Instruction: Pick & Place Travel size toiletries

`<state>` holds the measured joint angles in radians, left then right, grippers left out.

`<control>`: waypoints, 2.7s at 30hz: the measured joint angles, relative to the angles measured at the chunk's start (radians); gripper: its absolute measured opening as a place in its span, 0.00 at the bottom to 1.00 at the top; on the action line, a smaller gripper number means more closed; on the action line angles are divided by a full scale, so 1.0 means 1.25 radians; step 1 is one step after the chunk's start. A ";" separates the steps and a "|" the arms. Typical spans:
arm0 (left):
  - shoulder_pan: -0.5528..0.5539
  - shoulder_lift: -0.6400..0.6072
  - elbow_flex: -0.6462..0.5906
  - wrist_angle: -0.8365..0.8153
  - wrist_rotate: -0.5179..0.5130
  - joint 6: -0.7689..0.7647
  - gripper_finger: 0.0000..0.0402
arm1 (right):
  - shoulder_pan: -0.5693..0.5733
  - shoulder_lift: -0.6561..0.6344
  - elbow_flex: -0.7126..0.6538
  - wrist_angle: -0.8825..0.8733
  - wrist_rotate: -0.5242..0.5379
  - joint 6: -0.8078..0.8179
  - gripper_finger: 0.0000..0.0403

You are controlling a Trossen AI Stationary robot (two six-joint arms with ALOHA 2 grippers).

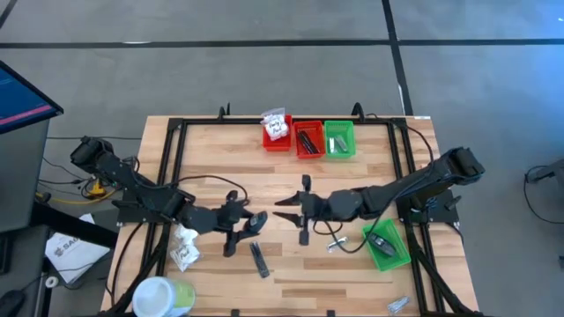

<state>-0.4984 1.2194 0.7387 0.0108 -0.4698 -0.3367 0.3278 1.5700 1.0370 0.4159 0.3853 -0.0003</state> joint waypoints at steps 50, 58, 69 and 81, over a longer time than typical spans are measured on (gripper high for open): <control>0.100 0.069 0.001 0.420 0.146 0.284 0.50 | -0.014 -0.004 -0.074 0.222 -0.140 0.013 0.89; 0.105 0.116 0.000 0.504 0.143 0.321 0.50 | -0.012 -0.004 -0.074 0.212 -0.140 0.015 0.89; 0.121 0.119 0.000 0.513 0.130 0.320 0.50 | -0.013 -0.004 -0.074 0.211 -0.140 0.015 0.88; 0.132 0.127 0.000 0.551 0.124 0.322 0.50 | -0.022 -0.004 -0.074 0.241 -0.133 0.013 0.87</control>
<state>-0.3339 1.3787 0.7389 0.6992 -0.3154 0.0654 0.3004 1.5654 0.9451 0.7176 0.2188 0.0156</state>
